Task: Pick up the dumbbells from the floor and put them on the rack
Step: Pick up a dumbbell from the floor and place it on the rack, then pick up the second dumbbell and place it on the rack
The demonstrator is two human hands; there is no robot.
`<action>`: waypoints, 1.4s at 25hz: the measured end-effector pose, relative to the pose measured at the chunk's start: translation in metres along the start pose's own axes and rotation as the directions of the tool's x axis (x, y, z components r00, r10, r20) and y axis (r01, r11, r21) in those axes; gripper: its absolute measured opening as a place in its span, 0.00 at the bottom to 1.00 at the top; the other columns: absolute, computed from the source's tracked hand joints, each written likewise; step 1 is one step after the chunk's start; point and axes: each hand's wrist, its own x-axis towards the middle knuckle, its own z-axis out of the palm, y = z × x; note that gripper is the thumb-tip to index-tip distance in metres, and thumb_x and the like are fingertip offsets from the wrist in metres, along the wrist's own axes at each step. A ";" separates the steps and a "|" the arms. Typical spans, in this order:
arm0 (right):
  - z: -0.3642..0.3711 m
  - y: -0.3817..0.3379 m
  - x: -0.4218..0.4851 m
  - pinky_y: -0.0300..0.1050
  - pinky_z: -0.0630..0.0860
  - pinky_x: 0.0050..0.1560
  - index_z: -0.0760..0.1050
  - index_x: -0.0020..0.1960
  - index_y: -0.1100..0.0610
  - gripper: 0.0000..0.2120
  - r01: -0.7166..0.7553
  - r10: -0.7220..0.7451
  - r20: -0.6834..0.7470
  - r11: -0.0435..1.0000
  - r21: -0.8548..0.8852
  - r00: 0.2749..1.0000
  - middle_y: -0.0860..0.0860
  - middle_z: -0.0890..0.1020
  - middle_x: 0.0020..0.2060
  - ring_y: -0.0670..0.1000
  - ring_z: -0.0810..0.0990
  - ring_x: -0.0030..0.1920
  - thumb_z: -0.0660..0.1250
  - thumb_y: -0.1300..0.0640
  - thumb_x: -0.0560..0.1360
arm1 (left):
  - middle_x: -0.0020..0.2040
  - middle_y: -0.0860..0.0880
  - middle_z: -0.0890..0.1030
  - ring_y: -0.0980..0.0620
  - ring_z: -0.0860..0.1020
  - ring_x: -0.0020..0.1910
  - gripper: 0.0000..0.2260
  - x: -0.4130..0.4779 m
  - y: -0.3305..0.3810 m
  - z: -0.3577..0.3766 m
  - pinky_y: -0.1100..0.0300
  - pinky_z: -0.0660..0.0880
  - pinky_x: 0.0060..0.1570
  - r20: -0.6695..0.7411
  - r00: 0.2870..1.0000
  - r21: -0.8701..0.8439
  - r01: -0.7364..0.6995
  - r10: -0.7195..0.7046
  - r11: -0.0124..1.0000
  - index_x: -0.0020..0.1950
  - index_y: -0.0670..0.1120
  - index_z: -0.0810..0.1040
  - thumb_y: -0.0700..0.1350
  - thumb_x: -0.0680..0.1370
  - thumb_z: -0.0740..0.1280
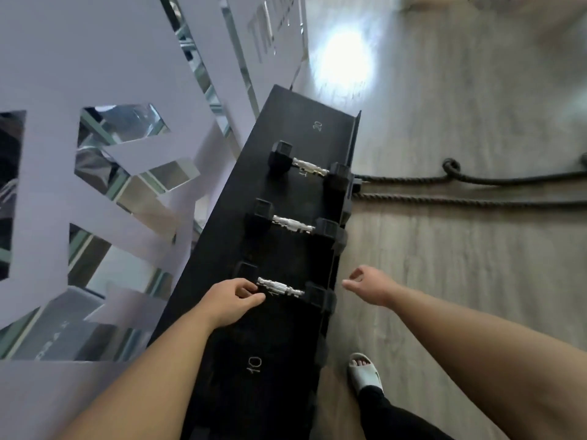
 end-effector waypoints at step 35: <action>-0.193 0.766 -0.681 0.40 0.66 0.30 0.75 0.53 0.53 0.15 -0.095 0.786 -0.436 0.523 0.847 0.438 0.50 0.83 0.41 0.53 0.77 0.34 0.67 0.40 0.80 | 0.42 0.55 0.85 0.54 0.82 0.44 0.13 -0.407 0.629 0.618 0.60 0.75 0.44 0.524 0.446 0.070 -0.871 0.725 0.486 0.47 0.54 0.85 0.63 0.76 0.72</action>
